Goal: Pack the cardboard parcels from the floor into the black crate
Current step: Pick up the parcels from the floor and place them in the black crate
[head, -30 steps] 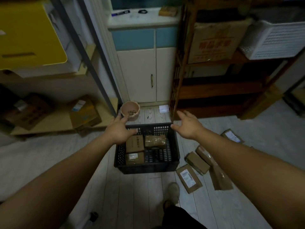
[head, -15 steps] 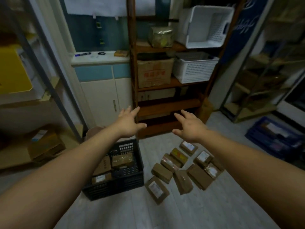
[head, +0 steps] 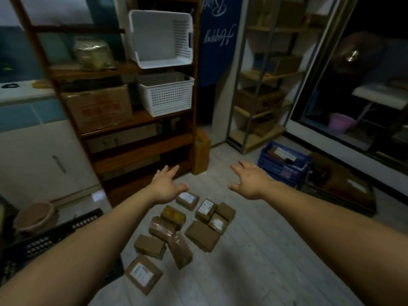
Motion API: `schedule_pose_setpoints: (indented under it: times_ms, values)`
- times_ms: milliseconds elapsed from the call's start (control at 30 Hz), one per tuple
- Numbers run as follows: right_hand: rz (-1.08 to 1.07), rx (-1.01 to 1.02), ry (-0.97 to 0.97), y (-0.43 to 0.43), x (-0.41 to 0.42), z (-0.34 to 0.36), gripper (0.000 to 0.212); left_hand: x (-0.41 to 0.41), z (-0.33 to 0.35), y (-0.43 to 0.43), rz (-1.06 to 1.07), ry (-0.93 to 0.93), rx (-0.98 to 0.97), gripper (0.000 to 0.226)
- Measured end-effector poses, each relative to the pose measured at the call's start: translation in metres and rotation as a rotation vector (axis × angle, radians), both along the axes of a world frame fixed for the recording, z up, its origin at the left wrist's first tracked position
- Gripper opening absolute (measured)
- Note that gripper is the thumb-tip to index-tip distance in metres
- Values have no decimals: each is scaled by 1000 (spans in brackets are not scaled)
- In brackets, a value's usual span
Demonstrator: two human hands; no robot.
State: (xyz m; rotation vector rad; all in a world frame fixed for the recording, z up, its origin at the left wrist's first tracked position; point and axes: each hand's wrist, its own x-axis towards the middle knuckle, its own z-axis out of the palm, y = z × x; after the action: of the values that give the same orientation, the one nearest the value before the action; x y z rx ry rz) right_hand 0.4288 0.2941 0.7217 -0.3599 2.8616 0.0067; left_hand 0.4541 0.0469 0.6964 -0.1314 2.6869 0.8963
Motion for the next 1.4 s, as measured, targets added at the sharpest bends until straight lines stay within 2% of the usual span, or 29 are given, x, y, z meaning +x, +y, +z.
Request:
schedule_pose_setpoints:
  times_ms: [133,533,733,833,900,1033,1133,1333,1400]
  values:
    - [-53,-31,-52,28,-37,-24,75,-42,-23,22,8,-36,-34,80]
    - [9,-24,-270,57,-188,-88,73,-197,-128,48,69,-224,33,81]
    - [28,-82,-345,50,-258,-125,76,-220,-152,45,214,-294,82,78]
    - [111,-119,-396,38,-288,-155,73,-218,-186,39,335,-309,54,91]
    - [199,-117,-441,30,-305,-184,72,-212,-200,46,449,-296,60,100]
    - [361,-98,-537,29,-331,-261,75,-202,-229,81,688,-325,121,75]
    - [431,-47,-591,41,-350,-331,77,-196,-280,102,824,-398,183,70]
    - [440,-71,-641,30,-371,-448,82,-212,-420,119,927,-427,275,79]
    - [443,-46,-619,22,-376,-505,83,-219,-486,119,940,-419,308,93]
